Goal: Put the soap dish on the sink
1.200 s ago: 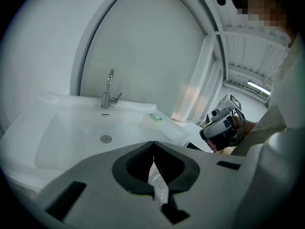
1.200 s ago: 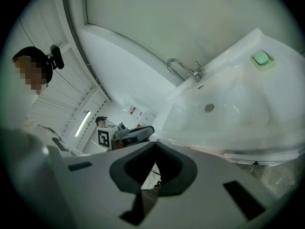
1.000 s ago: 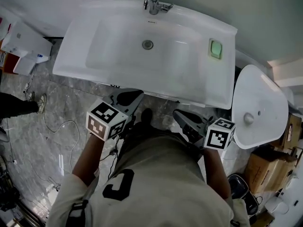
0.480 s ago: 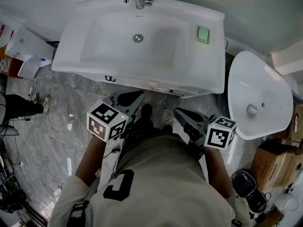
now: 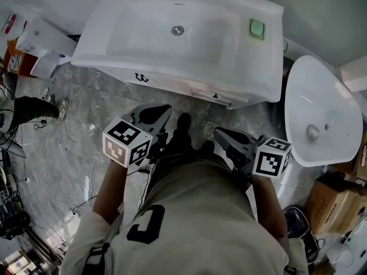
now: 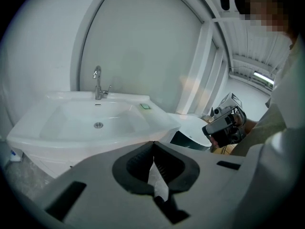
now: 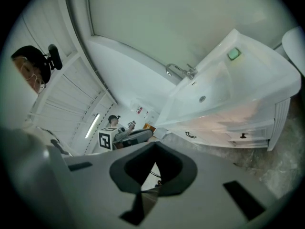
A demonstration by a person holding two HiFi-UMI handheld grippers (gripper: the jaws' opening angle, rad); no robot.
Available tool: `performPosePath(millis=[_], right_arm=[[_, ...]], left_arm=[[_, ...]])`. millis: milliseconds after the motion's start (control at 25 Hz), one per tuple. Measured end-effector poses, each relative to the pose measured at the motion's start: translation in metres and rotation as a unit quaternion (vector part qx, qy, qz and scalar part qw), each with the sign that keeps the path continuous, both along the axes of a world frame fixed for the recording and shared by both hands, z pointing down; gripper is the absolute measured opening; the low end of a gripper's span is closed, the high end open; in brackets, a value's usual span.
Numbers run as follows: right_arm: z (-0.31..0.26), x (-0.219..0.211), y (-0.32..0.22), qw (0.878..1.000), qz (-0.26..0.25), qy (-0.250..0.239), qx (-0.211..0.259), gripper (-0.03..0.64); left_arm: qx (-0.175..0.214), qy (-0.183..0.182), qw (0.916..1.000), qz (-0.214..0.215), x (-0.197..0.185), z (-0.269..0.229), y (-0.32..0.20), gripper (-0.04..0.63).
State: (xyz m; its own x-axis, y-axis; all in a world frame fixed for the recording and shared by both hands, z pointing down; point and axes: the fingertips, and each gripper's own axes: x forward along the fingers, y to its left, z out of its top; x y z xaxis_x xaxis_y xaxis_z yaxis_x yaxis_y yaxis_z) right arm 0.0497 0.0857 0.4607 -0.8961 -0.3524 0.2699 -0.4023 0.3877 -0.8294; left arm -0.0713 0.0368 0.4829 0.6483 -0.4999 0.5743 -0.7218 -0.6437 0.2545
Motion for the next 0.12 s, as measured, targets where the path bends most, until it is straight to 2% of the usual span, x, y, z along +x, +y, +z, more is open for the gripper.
performPosePath(millis=[120], right_arm=[[0.0,-0.006,0.001,1.0,-0.008,0.005,-0.002,0.009]], left_arm=[[-0.002,0.001,0.9998,-0.019,-0.017,0.003,0.004,0.02]])
